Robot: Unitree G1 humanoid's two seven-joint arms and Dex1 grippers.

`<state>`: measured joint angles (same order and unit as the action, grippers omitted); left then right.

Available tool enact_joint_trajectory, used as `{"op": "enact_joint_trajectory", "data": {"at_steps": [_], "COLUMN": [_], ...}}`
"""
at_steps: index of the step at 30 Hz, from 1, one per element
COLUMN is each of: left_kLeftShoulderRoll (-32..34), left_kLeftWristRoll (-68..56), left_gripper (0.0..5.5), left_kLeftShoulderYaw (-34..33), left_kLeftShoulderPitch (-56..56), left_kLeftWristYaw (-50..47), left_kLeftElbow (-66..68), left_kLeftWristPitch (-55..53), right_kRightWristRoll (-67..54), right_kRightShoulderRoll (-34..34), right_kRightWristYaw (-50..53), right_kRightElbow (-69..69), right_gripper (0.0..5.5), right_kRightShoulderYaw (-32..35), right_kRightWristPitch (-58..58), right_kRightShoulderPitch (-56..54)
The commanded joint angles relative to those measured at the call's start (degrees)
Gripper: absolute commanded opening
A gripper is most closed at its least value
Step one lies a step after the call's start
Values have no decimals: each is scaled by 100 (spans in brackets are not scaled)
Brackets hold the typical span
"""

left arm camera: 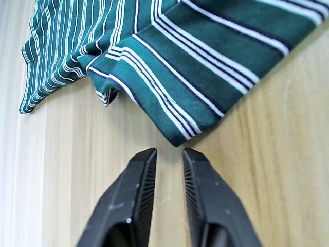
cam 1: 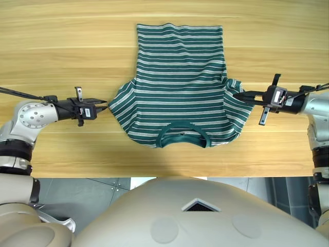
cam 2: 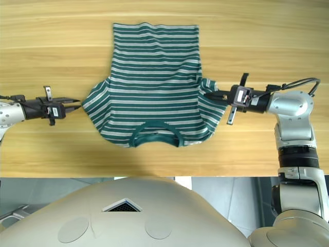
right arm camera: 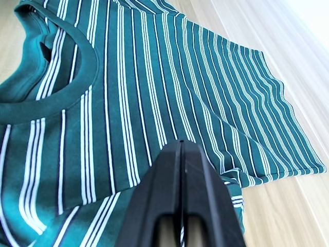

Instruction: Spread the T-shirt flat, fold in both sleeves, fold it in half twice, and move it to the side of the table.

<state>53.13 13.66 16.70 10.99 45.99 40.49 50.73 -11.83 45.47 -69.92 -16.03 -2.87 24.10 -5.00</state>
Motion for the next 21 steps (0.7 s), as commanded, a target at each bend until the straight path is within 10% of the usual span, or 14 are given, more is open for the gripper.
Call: {"op": "enact_joint_trajectory", "data": {"at_steps": [1, 12, 21], "left_kLeftShoulderRoll": [200, 211, 118], "left_kLeftWristRoll": [178, 433, 953], "left_gripper": [156, 335, 311], "left_kLeftShoulderYaw": [-59, -85, 123], "left_kLeftShoulderPitch": [-260, -711, -506], "left_kLeftWristYaw": [-102, -432, -655], "left_kLeftElbow": [-287, -1089, -875], "left_kLeftWristPitch": [-73, -212, -295], "right_kRightWristRoll": [25, 20, 14], "right_kRightShoulderRoll": [-4, -10, -21], "right_kRightWristYaw": [19, 40, 46], "right_kRightElbow": [-15, 17, 44], "right_gripper": [0, 0, 0], "right_kRightShoulderYaw": [4, 15, 11], "right_kRightWristPitch": [7, 20, 21], "right_kRightShoulderPitch": [-36, 24, 30]}}
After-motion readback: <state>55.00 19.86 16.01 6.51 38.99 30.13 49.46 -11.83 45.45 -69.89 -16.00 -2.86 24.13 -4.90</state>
